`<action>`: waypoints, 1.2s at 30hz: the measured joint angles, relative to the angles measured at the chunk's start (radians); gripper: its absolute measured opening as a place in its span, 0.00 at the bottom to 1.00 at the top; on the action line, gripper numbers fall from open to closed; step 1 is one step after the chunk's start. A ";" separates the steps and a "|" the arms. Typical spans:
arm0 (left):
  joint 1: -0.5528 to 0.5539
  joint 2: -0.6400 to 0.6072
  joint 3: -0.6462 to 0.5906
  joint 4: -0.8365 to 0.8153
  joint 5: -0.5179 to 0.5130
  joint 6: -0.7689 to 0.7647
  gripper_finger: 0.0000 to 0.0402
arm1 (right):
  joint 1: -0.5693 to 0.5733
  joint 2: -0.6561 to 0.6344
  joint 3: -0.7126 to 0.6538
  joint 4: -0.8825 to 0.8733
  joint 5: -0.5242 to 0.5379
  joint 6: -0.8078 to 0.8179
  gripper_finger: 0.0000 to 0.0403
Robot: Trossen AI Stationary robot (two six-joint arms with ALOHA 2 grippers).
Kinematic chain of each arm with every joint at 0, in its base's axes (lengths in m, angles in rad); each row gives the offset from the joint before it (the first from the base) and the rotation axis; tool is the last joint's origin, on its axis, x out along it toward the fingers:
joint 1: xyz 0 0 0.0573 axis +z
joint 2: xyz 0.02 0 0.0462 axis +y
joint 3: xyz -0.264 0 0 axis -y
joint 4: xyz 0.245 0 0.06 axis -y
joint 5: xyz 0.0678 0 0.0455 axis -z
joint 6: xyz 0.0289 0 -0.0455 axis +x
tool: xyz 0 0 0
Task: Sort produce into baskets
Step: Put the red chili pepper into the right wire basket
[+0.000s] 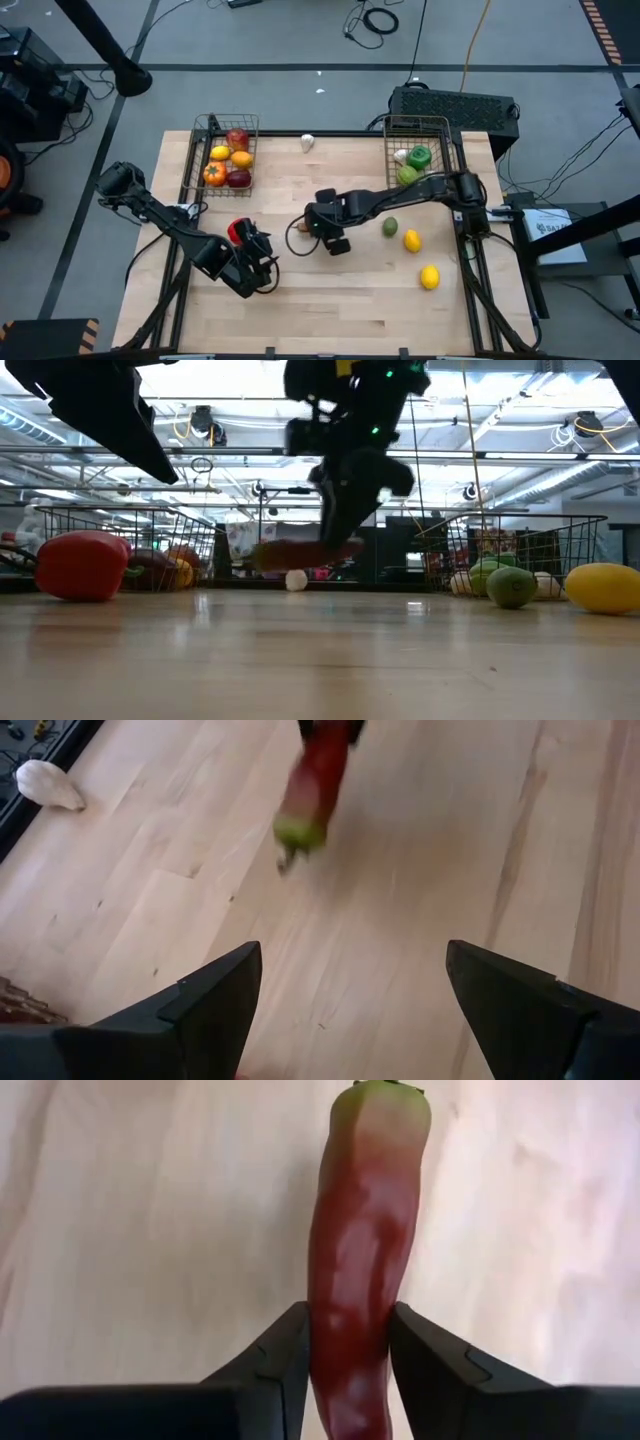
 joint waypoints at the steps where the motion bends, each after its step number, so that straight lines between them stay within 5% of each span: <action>1: 0.000 0.000 0.000 -0.006 0.000 -0.008 0.81 | 0.000 -0.015 0.000 -0.035 0.011 0.014 0.29; 15: -0.067 0.000 0.000 -0.052 0.001 -0.105 0.81 | -0.005 -0.315 0.000 -0.409 0.227 0.237 0.29; 25: -0.102 0.000 0.000 -0.050 -0.047 -0.131 0.81 | -0.112 -0.500 -0.006 -0.654 0.563 0.559 0.29; 36: -0.103 0.000 0.000 -0.054 -0.130 -0.130 0.81 | -0.311 -0.642 -0.291 -0.627 0.672 0.868 0.29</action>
